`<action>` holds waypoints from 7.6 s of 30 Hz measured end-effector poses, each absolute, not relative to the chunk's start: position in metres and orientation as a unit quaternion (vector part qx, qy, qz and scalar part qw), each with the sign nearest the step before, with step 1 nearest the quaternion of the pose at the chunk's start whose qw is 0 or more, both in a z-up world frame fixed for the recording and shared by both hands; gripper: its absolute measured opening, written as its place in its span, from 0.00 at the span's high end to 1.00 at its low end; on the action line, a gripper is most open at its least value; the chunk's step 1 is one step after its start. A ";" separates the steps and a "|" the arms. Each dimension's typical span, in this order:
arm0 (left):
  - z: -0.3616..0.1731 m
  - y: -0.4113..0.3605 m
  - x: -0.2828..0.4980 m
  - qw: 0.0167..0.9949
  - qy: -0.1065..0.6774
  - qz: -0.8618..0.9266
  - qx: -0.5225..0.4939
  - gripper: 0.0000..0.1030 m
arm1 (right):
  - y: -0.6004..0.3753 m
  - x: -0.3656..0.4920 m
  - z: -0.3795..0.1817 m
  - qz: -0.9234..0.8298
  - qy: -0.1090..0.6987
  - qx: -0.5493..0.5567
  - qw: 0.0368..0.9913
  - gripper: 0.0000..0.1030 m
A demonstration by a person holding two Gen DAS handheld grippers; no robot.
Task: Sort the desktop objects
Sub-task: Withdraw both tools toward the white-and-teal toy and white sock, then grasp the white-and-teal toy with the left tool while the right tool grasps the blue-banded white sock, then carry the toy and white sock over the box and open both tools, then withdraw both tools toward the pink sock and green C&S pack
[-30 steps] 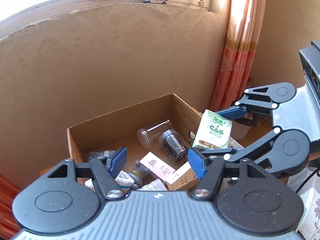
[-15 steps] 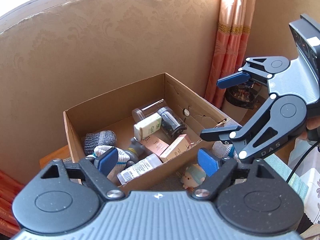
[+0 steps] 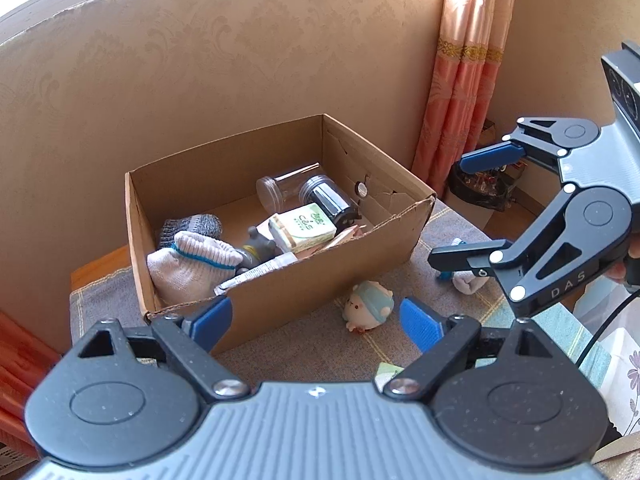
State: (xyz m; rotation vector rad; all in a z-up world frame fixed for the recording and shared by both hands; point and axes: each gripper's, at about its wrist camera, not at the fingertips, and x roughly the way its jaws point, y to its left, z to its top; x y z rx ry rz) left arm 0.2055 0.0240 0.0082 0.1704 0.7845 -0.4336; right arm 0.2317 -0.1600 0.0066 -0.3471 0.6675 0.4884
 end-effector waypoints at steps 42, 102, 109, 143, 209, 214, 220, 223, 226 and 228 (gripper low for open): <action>-0.095 -0.065 0.239 0.896 0.407 -0.165 0.065 0.30 | -0.227 0.175 -0.076 0.127 0.381 -0.066 0.914 0.01; -0.094 -0.056 0.243 0.876 0.432 -0.210 0.047 0.51 | -0.250 0.227 -0.097 0.116 0.410 -0.063 0.903 0.23; -0.078 -0.048 0.229 0.873 0.432 -0.222 0.044 0.51 | -0.242 0.212 -0.074 0.129 0.395 -0.074 0.906 0.23; 0.037 0.004 0.273 0.906 0.360 -0.212 0.074 0.51 | -0.171 0.260 0.033 0.229 0.312 -0.144 0.911 0.23; 0.020 0.056 0.209 0.889 0.411 -0.189 0.069 0.11 | -0.131 0.175 0.007 0.249 0.335 -0.130 0.899 0.00; 0.002 0.061 0.198 0.885 0.418 -0.193 0.063 0.11 | -0.126 0.173 -0.009 0.255 0.357 -0.123 0.890 0.00; -0.022 0.062 0.188 0.880 0.421 -0.201 0.090 0.11 | -0.114 0.169 -0.027 0.268 0.375 -0.140 0.877 0.00; -0.035 0.065 0.186 0.873 0.429 -0.207 0.102 0.11 | -0.111 0.167 -0.038 0.274 0.383 -0.142 0.871 0.00; -0.044 0.067 0.185 0.867 0.436 -0.215 0.112 0.11 | -0.110 0.167 -0.049 0.273 0.398 -0.139 0.865 0.00; -0.050 0.068 0.184 0.864 0.436 -0.223 0.119 0.11 | -0.109 0.168 -0.056 0.274 0.407 -0.136 0.861 0.00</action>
